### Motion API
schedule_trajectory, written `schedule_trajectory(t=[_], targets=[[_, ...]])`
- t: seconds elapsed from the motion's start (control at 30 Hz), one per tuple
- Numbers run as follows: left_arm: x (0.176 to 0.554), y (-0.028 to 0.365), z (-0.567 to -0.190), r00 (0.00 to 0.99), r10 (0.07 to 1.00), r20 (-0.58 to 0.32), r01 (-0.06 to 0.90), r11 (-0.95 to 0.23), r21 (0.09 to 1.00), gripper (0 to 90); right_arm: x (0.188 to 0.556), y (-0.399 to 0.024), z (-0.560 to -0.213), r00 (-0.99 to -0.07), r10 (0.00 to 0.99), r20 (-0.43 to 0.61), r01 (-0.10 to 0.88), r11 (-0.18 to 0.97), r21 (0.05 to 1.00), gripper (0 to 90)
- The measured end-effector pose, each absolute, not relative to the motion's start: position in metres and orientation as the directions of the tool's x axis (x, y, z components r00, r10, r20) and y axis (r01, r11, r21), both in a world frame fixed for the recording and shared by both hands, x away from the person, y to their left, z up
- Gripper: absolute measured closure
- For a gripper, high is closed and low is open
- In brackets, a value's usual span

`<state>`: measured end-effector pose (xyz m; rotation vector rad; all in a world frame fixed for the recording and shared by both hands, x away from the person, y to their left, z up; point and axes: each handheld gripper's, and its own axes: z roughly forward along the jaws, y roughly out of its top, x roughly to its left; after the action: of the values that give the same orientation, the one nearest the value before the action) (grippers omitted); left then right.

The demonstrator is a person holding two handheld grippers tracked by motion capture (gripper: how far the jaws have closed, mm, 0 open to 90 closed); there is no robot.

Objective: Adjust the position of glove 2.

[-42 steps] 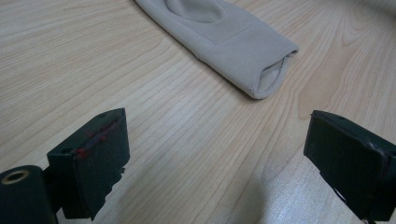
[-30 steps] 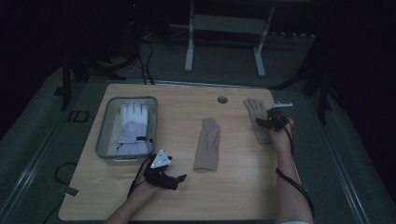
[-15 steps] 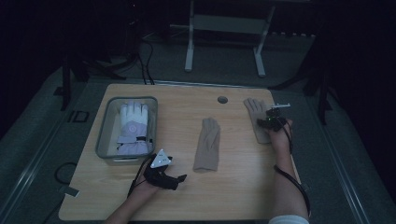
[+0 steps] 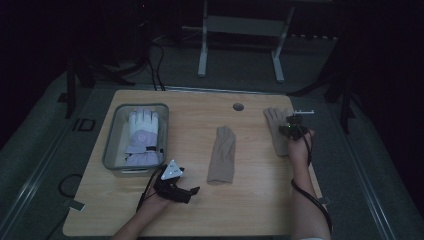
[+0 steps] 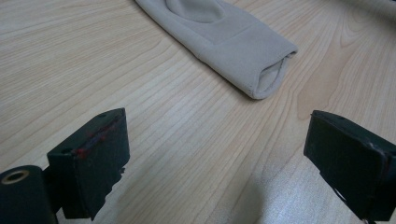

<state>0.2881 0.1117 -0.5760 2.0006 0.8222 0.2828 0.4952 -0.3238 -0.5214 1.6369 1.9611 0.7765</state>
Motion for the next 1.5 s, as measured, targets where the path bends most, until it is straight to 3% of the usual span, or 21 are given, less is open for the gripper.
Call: schedule_trajectory(t=[0.33, 0.87, 1.23, 1.5], targets=[[0.287, 0.111, -0.576, 0.75, 0.651, -0.116, 0.433, -0.35, 0.83, 7.1, 0.461, -0.308, -0.492, -0.189, 0.981, 0.034, 0.671, 0.104, 0.734, 82.1], [0.287, 0.111, -0.576, 0.754, 0.648, -0.108, 0.428, -0.36, 0.829, 7.1, 0.38, -0.309, -0.481, -0.154, 0.985, 0.072, 0.637, 0.043, 0.769, 82.1], [0.286, 0.11, -0.576, 0.757, 0.646, -0.098, 0.42, -0.367, 0.83, 7.1, 0.343, -0.313, -0.501, -0.138, 0.988, 0.066, 0.659, 0.042, 0.751, 81.8], [0.286, 0.11, -0.576, 0.758, 0.645, -0.099, 0.418, -0.364, 0.832, 7.1, 0.339, -0.309, -0.521, -0.132, 0.989, 0.073, 0.686, 0.038, 0.726, 81.1]])
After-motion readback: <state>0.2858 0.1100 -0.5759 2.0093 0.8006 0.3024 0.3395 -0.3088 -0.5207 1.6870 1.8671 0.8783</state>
